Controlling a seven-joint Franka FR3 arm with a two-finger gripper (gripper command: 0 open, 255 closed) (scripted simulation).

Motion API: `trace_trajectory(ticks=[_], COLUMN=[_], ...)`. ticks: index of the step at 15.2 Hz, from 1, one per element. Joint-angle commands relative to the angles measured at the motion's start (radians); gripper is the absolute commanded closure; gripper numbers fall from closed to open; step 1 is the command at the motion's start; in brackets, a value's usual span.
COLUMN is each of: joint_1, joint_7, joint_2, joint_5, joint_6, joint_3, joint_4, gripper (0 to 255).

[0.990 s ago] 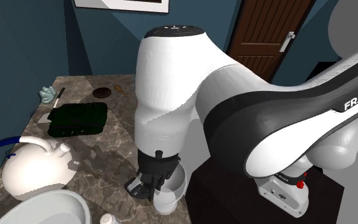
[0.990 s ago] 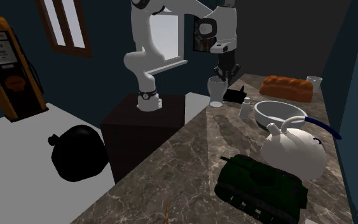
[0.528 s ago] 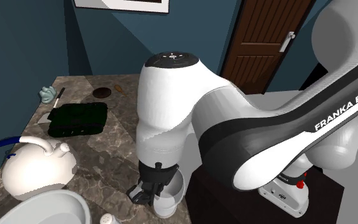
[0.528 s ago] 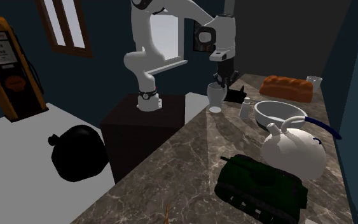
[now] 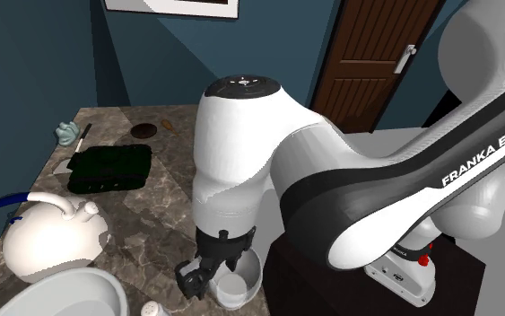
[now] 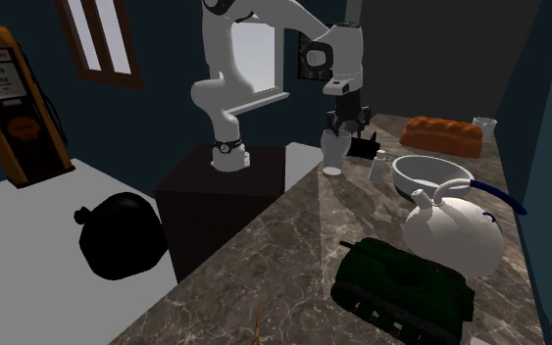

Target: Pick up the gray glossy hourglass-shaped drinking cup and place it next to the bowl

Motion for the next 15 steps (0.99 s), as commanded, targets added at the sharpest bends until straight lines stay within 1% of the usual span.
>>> trace_trajectory(ticks=[1,4,8,15], joint_1=[0.0,0.0,-0.002,-0.001], joint_7=[0.0,0.0,-0.036,-0.036], joint_2=[0.0,0.0,-0.09,-0.09], joint_5=[0.0,0.0,0.045,0.044], joint_6=[0.0,0.0,-0.138,-0.138], joint_3=[0.0,0.0,-0.034,-0.034], joint_4=[0.0,0.0,0.057,0.057], gripper=[0,0,0,0])
